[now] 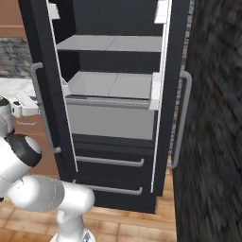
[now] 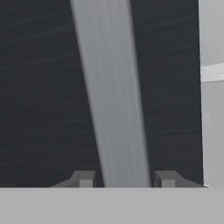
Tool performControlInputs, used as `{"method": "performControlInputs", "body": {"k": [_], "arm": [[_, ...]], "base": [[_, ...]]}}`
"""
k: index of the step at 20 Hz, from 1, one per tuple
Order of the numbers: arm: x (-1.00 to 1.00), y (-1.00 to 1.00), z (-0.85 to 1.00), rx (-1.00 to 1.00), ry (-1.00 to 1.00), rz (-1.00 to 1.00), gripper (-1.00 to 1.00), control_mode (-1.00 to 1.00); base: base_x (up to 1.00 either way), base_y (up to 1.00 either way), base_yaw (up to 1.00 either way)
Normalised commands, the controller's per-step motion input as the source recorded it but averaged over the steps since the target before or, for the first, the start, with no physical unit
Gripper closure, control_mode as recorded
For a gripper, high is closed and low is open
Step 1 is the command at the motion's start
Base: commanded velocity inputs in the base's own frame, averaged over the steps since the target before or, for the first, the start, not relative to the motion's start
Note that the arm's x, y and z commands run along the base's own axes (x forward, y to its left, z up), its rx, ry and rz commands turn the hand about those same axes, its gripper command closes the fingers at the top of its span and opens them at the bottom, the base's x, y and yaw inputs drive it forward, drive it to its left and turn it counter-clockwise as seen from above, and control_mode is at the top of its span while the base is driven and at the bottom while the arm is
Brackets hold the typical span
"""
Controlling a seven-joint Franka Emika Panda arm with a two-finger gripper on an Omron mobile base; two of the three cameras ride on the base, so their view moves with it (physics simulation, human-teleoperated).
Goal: Place one of the steaks on the plate and the other in the bowl. Then place the bowl in the fridge.
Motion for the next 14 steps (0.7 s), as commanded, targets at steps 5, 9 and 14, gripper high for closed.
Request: {"method": "performControlInputs", "body": {"k": [5, 9, 14], "arm": [[0.61, 0.30, -0.01, 0.00, -0.01, 0.00, 1.00, -1.00], [-0.09, 0.14, 0.00, 0.00, -0.01, 0.00, 1.00, -1.00], [-0.13, 0.06, 0.00, 0.00, -0.01, 0.00, 1.00, -1.00]], "base": [[0.00, 0.00, 0.00], [0.00, 0.00, 0.00], [0.00, 0.00, 0.00]]}}
